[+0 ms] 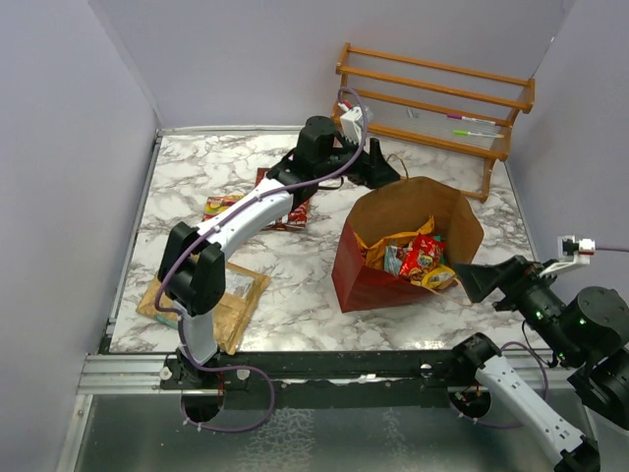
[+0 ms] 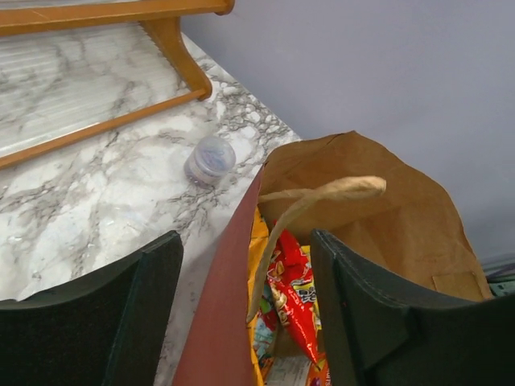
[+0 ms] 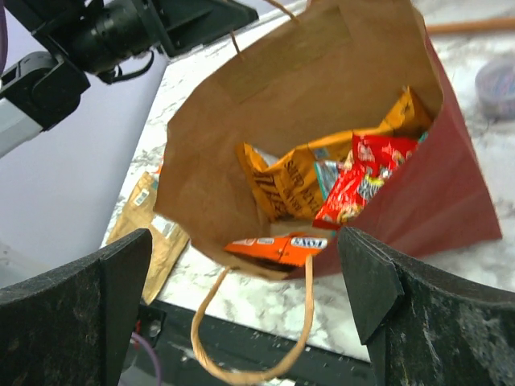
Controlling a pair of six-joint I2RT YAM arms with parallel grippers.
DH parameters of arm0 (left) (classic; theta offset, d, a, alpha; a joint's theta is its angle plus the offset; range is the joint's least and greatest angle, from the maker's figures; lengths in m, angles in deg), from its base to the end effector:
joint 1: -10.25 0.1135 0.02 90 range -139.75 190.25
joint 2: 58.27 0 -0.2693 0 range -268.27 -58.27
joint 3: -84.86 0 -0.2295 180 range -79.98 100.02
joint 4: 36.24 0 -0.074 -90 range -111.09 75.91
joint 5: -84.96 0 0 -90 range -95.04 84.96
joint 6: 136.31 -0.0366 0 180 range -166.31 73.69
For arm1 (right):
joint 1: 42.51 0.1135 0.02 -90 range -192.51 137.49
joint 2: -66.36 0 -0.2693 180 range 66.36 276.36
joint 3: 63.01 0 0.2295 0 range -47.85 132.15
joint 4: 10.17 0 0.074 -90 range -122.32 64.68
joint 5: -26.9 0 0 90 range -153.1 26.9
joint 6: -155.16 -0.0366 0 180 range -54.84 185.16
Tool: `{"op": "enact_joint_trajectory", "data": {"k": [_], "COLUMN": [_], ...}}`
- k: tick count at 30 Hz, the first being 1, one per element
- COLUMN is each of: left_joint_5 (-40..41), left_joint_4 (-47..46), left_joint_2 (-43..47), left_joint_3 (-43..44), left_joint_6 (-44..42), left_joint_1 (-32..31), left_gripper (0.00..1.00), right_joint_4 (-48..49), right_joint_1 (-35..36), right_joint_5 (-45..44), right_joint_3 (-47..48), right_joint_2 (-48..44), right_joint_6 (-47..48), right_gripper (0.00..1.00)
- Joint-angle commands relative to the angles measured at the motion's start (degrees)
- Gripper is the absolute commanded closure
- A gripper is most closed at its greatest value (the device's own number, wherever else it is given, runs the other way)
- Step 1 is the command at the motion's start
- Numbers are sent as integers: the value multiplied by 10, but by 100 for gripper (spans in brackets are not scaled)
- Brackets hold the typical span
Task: Take the snacks out of the paper bag
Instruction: Adjust the paper bag at the center of the board.
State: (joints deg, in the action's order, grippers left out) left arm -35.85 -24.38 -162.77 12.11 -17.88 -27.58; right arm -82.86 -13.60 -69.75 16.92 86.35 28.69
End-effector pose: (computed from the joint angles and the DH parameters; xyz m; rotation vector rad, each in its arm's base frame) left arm 0.3208 -0.2729 0.3685 0.5830 1.8030 -1.2851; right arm -0.0071 -0.0088 0.3798 0.2073 1.8373 0.7067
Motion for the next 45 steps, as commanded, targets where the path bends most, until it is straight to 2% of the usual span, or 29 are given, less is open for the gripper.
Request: {"op": "enact_joint_trajectory", "data": {"k": [1, 5, 8, 10, 15, 18, 21, 32, 38, 45], "left_joint_5": [-39, -45, -49, -50, -55, -57, -56, -38, -30, 9], "left_joint_4": [-45, -50, -51, -53, -45, -43, -47, -123, -145, -177], "left_joint_2": [-28, -44, -49, -51, -49, -42, -34, 29, 46, 69], "left_joint_3": [52, 77, 87, 91, 95, 93, 87, 20, -4, -49], "left_joint_6": [43, 59, 66, 70, 72, 74, 80, 120, 134, 151], "left_joint_1": [-6, -8, -9, -9, -9, -10, -10, -11, -14, -16], "left_gripper": [38, 50, 55, 60, 76, 91, 100, 100, 100, 100], "right_joint_4": [-99, -179, -201, -173, -34, -24, -9, 78, 150, 200], "right_joint_1": [0, 0, 0, 0, 0, 0, 0, 0, 0, 0], "right_joint_5": [10, 7, 0, 25, 129, 113, 92, 9, 0, 8], "right_joint_3": [7, 2, -17, -50, -146, -152, -156, -166, -184, -186], "right_joint_2": [-25, -33, -53, -74, -136, -154, -171, -166, -152, -109], "right_joint_6": [-102, -164, -231, -279, -375, -417, -464, -500, -506, -501], "right_gripper": [0, 0, 0, 1, 5, 5, 5, 16, 25, 27]}}
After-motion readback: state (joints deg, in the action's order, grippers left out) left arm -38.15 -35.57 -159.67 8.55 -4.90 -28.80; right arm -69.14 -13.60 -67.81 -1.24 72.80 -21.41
